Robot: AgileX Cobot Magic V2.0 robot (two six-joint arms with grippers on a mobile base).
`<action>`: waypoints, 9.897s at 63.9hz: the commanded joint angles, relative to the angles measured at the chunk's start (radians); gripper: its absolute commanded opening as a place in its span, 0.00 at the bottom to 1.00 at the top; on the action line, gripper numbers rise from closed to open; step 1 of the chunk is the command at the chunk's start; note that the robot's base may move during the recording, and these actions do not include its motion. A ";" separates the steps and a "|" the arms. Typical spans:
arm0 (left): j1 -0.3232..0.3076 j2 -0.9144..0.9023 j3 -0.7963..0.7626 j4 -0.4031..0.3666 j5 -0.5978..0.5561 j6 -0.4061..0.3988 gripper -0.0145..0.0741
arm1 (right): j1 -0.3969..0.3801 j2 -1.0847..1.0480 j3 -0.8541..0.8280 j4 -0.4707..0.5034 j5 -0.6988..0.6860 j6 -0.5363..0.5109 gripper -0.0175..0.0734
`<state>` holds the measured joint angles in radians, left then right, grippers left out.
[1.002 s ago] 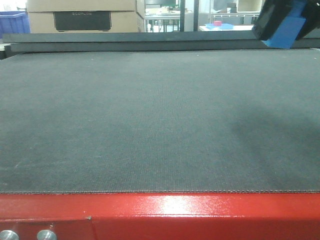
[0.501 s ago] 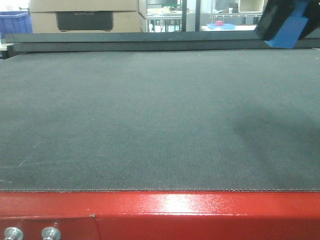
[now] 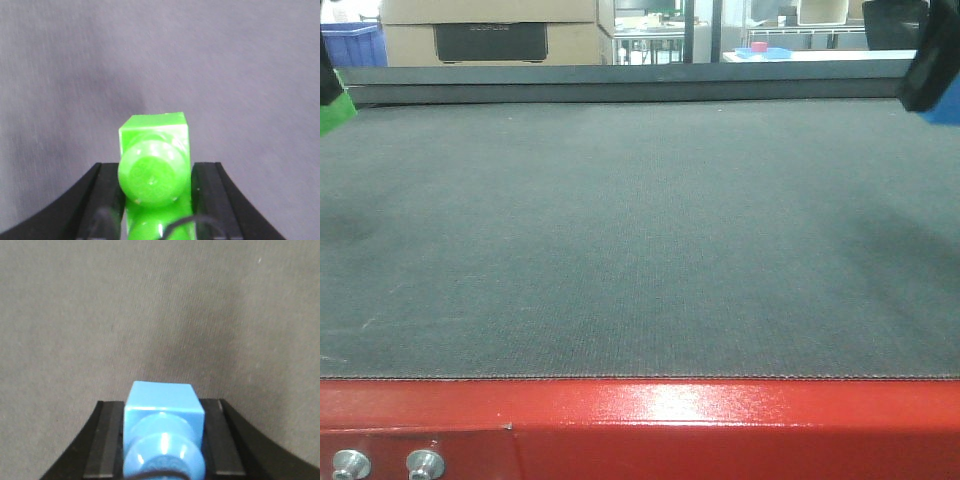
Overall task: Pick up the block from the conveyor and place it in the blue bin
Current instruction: 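Lift both held blocks up off the conveyor belt, then drive the base away from the conveyor toward the bin shelves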
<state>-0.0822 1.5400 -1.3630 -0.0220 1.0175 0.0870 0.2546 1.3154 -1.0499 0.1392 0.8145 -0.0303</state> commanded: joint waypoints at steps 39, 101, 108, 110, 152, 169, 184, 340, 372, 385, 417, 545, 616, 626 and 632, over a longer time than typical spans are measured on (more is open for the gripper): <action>-0.012 -0.772 0.451 0.003 -0.270 -0.021 0.04 | -0.004 -0.558 0.217 -0.013 -0.150 -0.044 0.02; -0.012 -1.033 0.453 0.005 -0.366 -0.021 0.04 | -0.004 -0.880 0.203 -0.013 -0.166 -0.044 0.02; -0.012 -1.033 0.453 0.005 -0.379 -0.021 0.04 | -0.004 -0.880 0.203 -0.013 -0.166 -0.044 0.02; -0.012 -1.033 0.453 0.005 -0.382 -0.021 0.04 | -0.004 -0.880 0.203 -0.013 -0.166 -0.044 0.02; -0.012 -1.033 0.453 0.005 -0.382 -0.021 0.04 | -0.004 -0.880 0.203 -0.013 -0.166 -0.044 0.02; -0.012 -1.033 0.453 0.005 -0.382 -0.021 0.04 | -0.004 -0.880 0.203 -0.013 -0.168 -0.044 0.02; -0.012 -1.033 0.453 0.005 -0.382 -0.021 0.04 | -0.004 -0.880 0.203 -0.013 -0.172 -0.044 0.02; -0.012 -1.033 0.453 0.005 -0.384 -0.021 0.04 | -0.004 -0.880 0.203 -0.013 -0.172 -0.044 0.02; -0.012 -1.033 0.453 0.007 -0.384 -0.021 0.04 | -0.004 -0.880 0.203 -0.013 -0.174 -0.044 0.02; -0.012 -1.033 0.453 0.007 -0.384 -0.021 0.04 | -0.004 -0.880 0.203 -0.013 -0.174 -0.044 0.02; -0.012 -1.033 0.453 0.007 -0.386 -0.021 0.04 | -0.004 -0.880 0.203 -0.013 -0.174 -0.044 0.02; -0.012 -1.033 0.453 0.007 -0.386 -0.021 0.04 | -0.004 -0.880 0.203 -0.013 -0.180 -0.044 0.02; -0.012 -1.033 0.453 0.007 -0.386 -0.021 0.04 | 0.020 -0.880 0.203 -0.013 -0.180 -0.044 0.02; -0.012 -1.033 0.453 0.007 -0.386 -0.021 0.04 | 0.020 -0.880 0.203 -0.013 -0.180 -0.044 0.02; -0.012 -1.033 0.453 0.007 -0.386 -0.021 0.04 | 0.020 -0.880 0.203 -0.013 -0.180 -0.044 0.02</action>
<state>-0.0870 0.5124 -0.9126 -0.0106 0.6527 0.0706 0.2722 0.4402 -0.8400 0.1295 0.6615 -0.0671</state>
